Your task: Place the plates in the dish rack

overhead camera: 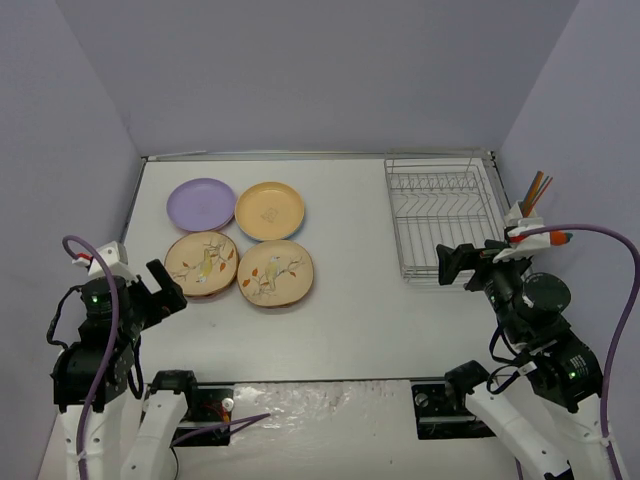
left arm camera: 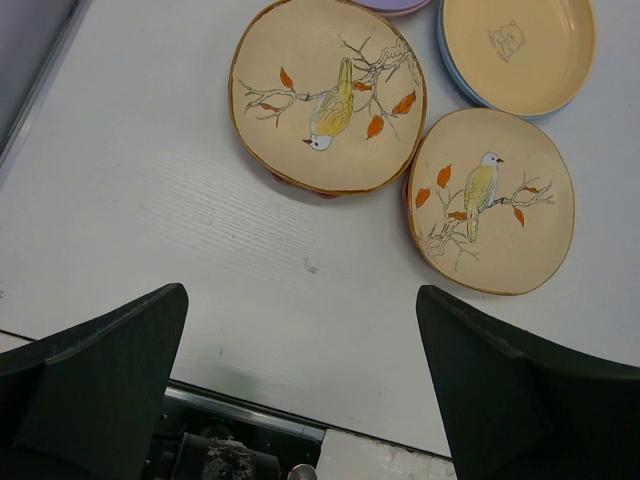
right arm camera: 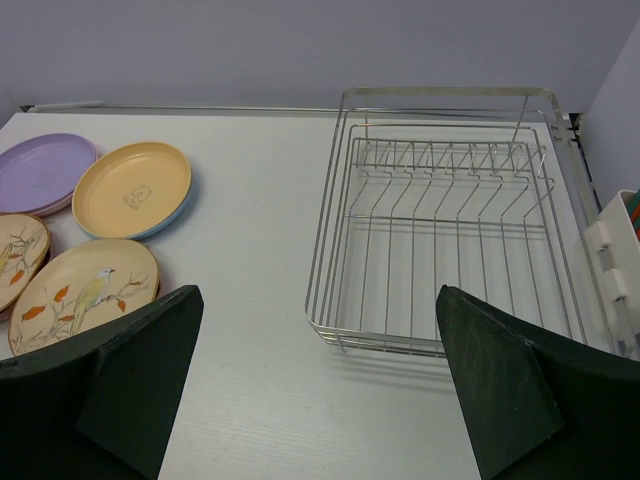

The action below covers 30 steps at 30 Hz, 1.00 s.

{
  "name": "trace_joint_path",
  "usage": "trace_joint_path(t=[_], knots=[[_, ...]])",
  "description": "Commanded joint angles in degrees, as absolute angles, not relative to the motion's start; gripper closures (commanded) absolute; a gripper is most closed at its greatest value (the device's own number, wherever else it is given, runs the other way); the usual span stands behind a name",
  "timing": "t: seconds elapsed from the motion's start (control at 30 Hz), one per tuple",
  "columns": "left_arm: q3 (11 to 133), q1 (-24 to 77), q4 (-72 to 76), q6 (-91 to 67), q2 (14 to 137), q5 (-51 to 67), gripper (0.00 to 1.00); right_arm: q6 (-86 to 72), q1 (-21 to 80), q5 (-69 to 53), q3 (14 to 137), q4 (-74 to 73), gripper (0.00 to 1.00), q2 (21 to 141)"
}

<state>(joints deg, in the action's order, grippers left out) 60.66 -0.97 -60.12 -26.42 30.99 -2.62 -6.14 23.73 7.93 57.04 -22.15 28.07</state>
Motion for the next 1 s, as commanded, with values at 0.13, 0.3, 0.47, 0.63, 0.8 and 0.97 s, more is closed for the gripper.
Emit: trace_joint_path(t=[0.13,0.3,0.47,0.63,0.8,0.97], knots=[[61.6,-0.7,-56.7,-27.6,38.9,-2.0,0.03,-10.8,24.0,6.0,59.9,-17.5,0.0,36.2],[58.8,-0.6,-52.9,-30.2,46.0,5.4,0.03,-13.1,24.1,-3.5,60.6,-16.6,0.0,44.4],[56.4,7.3,-45.9,-35.3,54.5,7.3,0.03,-17.6,24.1,-11.5,60.0,-12.3,0.0,53.2],[54.9,13.1,-39.4,-40.7,62.3,4.5,0.03,-20.9,24.5,-16.2,59.7,-8.3,0.0,60.2],[52.1,16.4,-32.0,-45.4,70.9,4.2,0.03,-22.3,25.6,-20.3,58.0,-3.1,0.0,63.7],[50.8,17.7,-25.0,-46.4,78.1,6.2,0.07,-23.5,26.8,-20.0,55.4,-0.5,0.0,65.0]])
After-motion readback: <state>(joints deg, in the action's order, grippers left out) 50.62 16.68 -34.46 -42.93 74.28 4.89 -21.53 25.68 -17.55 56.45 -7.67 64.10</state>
